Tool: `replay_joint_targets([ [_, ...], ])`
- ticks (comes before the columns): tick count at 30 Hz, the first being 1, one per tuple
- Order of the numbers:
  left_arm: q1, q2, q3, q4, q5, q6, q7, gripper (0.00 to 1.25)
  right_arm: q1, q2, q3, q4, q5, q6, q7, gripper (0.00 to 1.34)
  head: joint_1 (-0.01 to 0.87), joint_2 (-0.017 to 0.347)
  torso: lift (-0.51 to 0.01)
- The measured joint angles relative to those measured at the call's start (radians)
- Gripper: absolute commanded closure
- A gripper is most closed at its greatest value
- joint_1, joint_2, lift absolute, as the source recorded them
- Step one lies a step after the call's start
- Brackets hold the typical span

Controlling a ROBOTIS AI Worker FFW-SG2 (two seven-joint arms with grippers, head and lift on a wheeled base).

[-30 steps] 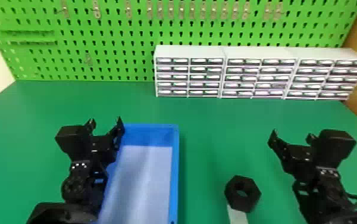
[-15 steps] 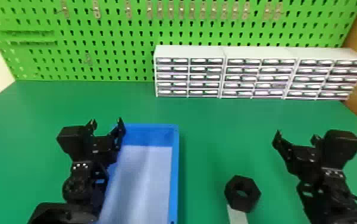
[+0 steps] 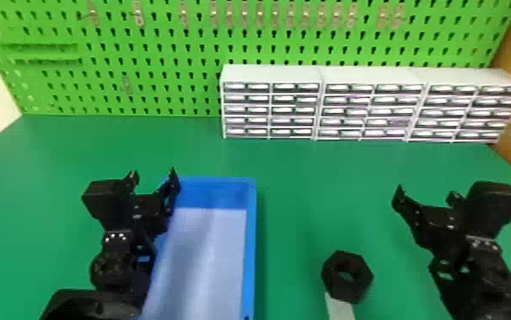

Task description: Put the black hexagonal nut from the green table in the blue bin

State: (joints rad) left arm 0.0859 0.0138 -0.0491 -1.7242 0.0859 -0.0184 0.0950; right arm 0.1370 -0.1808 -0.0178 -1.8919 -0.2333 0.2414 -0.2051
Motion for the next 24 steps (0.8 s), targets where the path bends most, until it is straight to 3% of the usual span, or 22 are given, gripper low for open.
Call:
replay_joint_targets([
  [8,0.0,0.0,0.0,0.0,0.001,0.0,0.0,0.51,-0.008,0.001,-0.051,-0.112,-0.017,0.202,0.062,0.3,0.657,0.057,-0.095],
  [12,0.0,0.0,0.0,0.0,0.001,0.0,0.0,0.51,-0.028,0.001,-0.089,-0.163,-0.029,0.339,0.132,0.3,0.657,0.057,-0.095],
  [24,0.0,0.0,0.003,0.0,0.0,-0.001,0.0,0.51,-0.078,-0.011,-0.142,-0.214,-0.042,0.572,0.295,0.3,0.657,0.057,-0.095],
])
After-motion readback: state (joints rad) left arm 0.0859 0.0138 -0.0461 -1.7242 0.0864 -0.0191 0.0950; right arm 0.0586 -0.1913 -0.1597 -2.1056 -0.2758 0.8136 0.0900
